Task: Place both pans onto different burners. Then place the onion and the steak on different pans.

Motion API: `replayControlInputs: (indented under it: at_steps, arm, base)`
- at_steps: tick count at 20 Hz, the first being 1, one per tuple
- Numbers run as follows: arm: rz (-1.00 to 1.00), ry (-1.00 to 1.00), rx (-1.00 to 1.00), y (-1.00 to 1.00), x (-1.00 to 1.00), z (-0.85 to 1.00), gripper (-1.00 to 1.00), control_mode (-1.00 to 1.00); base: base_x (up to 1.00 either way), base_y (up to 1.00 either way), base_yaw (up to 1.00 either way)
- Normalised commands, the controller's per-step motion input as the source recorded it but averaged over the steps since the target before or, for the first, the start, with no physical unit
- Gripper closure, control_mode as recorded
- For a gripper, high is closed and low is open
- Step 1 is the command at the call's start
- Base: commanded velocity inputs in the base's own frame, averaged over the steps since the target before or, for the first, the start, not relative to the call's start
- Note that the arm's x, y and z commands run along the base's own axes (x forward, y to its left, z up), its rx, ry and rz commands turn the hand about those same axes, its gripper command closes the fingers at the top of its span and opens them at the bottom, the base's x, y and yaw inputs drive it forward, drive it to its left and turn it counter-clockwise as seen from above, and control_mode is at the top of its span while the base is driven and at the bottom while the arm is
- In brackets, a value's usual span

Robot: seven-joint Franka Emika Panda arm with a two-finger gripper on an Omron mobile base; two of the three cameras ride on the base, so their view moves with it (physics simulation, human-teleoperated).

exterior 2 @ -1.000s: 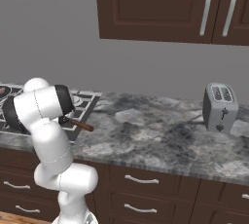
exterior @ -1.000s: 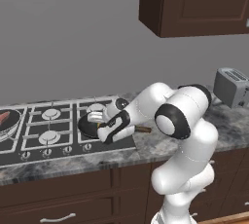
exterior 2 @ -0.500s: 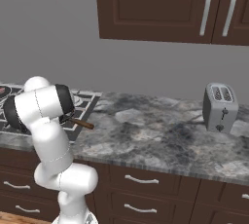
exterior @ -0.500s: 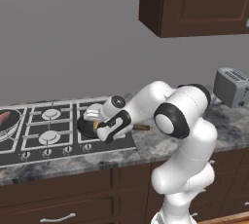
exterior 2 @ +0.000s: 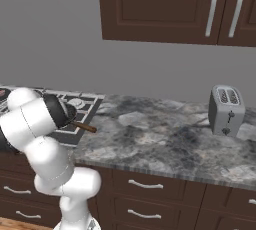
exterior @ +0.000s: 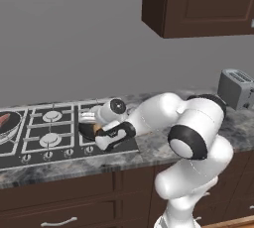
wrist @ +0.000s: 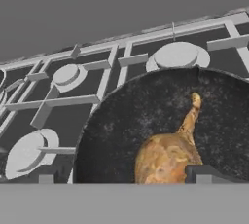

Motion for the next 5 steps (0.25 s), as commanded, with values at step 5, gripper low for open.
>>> replayControlInputs:
  at_steps: [5]
  arm:
    - [0.07,-0.08,0.00,-0.01,-0.30,0.82,-1.00,-1.00]
  base:
    - [0.00,0.00,0.00]
